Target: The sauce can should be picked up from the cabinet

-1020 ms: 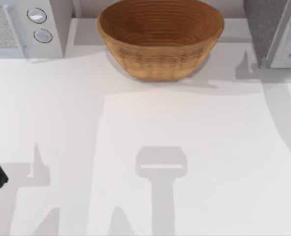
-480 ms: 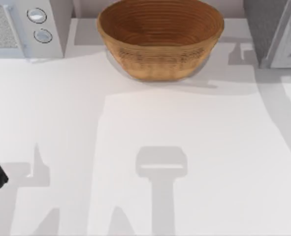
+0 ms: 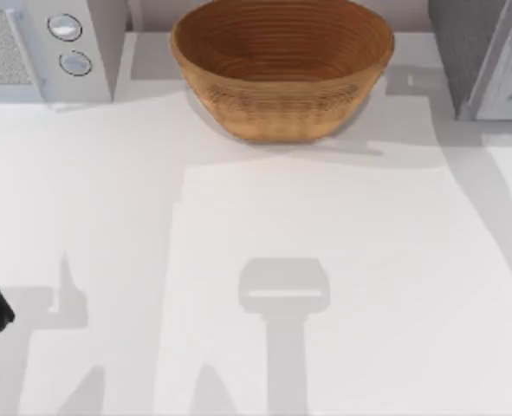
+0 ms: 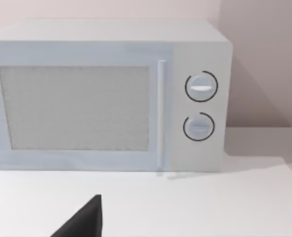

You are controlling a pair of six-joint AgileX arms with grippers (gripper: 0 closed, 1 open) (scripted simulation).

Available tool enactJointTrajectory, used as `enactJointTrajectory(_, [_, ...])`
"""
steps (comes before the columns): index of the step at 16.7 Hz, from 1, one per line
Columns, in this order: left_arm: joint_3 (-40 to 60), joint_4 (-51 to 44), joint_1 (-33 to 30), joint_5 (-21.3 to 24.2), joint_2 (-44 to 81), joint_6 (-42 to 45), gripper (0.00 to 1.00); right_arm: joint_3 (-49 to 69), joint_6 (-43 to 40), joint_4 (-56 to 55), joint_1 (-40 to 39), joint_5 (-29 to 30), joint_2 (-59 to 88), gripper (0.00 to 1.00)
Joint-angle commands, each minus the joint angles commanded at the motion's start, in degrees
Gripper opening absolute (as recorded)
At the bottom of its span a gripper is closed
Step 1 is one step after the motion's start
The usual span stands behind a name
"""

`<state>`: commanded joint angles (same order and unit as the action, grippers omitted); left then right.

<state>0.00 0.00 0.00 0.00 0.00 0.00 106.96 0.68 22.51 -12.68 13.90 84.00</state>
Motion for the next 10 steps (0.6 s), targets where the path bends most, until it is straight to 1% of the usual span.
enactJointTrajectory(5, [0.0, 0.0, 0.0, 0.0, 0.0, 0.0, 1.00, 8.2, 0.1, -1.6, -3.0, 3.3, 10.1, 1.00])
enactJointTrajectory(10, [0.0, 0.0, 0.0, 0.0, 0.0, 0.0, 1.00, 9.1, 0.1, -1.9, -3.2, 3.7, 11.4, 1.00])
